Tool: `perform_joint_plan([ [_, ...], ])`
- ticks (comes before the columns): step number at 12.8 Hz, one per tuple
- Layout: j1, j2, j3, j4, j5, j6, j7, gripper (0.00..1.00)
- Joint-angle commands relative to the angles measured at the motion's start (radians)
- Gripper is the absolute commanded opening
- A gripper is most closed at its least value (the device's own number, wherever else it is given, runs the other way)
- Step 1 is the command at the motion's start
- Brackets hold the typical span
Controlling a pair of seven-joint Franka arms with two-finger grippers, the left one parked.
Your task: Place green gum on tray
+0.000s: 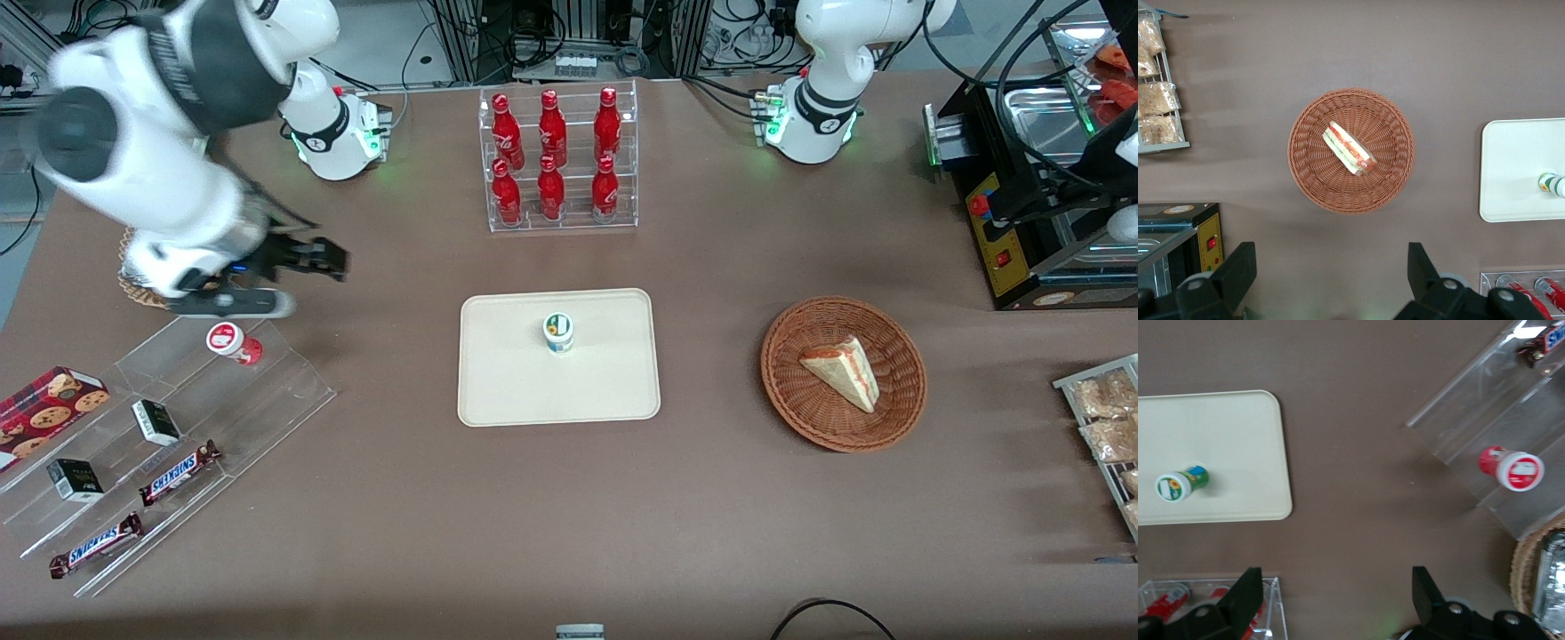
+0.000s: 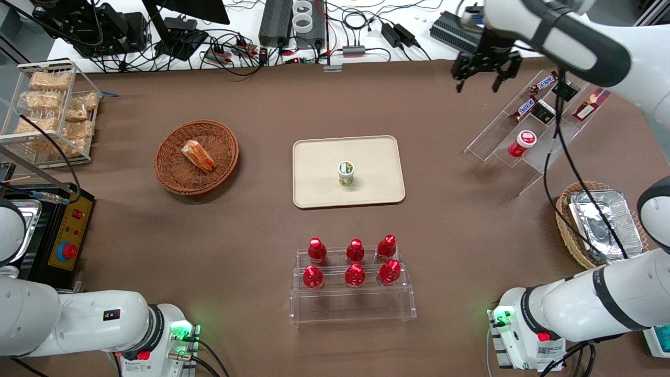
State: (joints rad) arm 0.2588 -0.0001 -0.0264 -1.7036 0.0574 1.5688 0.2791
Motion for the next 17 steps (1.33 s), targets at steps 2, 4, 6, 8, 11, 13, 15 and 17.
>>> perform_joint_plan([
  [2,-0.122,-0.023,0.011,0.027,0.007,-0.067,-0.044,0.99],
  [4,-0.157,-0.020,0.010,0.044,0.007,-0.067,-0.110,1.00],
  [6,-0.168,-0.018,0.005,0.064,0.005,-0.069,-0.150,1.00],
  [8,-0.202,-0.017,0.006,0.064,0.005,-0.063,-0.152,1.00],
  [11,-0.222,-0.018,0.008,0.064,-0.001,-0.064,-0.178,1.00],
  [13,-0.236,-0.020,0.006,0.064,0.001,-0.069,-0.221,1.00],
  [15,-0.245,-0.020,0.008,0.064,-0.004,-0.072,-0.222,1.00],
  [17,-0.245,-0.021,0.011,0.065,-0.010,-0.072,-0.222,1.00],
])
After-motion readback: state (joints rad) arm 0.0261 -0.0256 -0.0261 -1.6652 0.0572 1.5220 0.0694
